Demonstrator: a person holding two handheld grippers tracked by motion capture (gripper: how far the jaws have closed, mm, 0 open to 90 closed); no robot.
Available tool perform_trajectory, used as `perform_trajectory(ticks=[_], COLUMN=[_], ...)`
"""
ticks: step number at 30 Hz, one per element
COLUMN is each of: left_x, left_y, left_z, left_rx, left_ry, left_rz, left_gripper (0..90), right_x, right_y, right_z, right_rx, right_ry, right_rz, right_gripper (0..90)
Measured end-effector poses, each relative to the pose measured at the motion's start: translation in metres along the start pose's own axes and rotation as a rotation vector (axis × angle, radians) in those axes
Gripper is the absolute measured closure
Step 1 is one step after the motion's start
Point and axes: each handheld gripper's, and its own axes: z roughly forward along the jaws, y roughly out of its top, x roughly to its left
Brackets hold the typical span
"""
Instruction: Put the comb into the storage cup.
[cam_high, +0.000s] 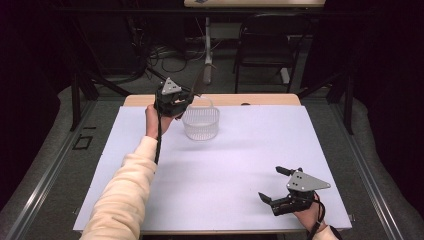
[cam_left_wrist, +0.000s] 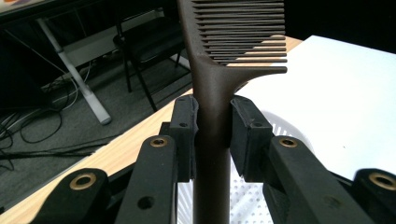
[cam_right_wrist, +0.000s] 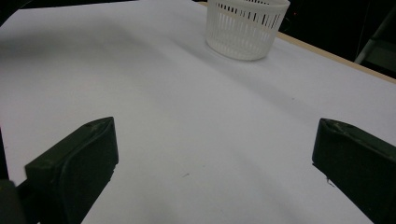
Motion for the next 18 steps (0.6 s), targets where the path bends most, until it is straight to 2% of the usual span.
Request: perform_trajectory(ticks=[10,15,18], left_x=[-0.0003,-0.0007,-0.0017], left_y=[0.0006,0.0009,-0.0002], left_z=[0.0025,0.0058,0.0082], left_rx=[-0.043,-0.043,-0.056], left_ry=[-0.007,-0.013,-0.031], left_rz=[0.009,0.016,0.018], left_gripper=[72.3,72.3,72.2], right_x=[-0.0002,-0.0003,-0.0002], right_y=[0.0001,0.0001,0.0001], right_z=[0.0003,0.0004,0.0002], right_rx=[0.001,0.001,0.001], right_ry=[0.001,0.001,0.002], right_rz=[0.000,0.000,0.001], right_gripper=[0.0,0.0,0.0])
